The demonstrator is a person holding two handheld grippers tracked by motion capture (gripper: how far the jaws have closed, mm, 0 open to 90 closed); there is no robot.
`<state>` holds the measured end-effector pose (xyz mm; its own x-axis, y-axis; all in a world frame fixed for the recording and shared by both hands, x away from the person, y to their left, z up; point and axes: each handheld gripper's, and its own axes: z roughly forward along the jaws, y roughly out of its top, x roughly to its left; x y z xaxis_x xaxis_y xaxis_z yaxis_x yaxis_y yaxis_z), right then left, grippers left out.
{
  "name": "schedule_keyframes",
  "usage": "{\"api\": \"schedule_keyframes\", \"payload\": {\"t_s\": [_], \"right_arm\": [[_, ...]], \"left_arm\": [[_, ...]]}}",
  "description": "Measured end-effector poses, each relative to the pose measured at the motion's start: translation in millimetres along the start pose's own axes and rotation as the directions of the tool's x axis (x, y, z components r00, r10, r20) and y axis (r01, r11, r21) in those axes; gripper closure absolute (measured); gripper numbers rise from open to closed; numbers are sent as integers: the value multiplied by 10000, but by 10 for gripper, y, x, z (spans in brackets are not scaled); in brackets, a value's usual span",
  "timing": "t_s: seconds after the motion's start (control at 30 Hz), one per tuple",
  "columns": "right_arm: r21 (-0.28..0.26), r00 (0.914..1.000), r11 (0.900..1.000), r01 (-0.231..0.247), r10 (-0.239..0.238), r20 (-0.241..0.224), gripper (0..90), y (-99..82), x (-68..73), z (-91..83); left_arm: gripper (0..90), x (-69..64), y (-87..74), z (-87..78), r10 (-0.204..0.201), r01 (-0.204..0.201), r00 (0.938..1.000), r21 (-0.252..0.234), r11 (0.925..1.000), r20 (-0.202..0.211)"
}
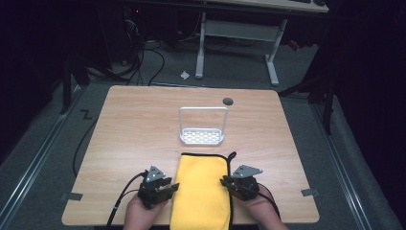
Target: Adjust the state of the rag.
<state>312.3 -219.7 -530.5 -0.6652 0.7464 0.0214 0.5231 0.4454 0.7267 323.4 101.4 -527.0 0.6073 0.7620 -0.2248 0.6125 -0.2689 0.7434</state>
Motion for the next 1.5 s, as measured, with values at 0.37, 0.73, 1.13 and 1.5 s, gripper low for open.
{"api": "schedule_keyframes", "payload": {"t_s": [0.37,0.73,1.13,1.5], "right_arm": [[-106,10000,9999,70,-70,25,783,-6,2,13],[-140,9999,9999,27,-29,-158,781,-8,-25,14],[-523,9912,9939,-969,1011,858,622,108,-202,-36],[193,9781,9844,-1750,1715,1183,313,358,-430,357]], "left_arm": [[405,301,472,441,-1228,1240,9907,-174,9921,583],[681,308,495,626,-1346,1339,9876,147,9909,813],[802,252,424,639,-680,699,9947,-219,9973,771],[783,276,414,629,-893,918,9917,-227,9955,929]]}}
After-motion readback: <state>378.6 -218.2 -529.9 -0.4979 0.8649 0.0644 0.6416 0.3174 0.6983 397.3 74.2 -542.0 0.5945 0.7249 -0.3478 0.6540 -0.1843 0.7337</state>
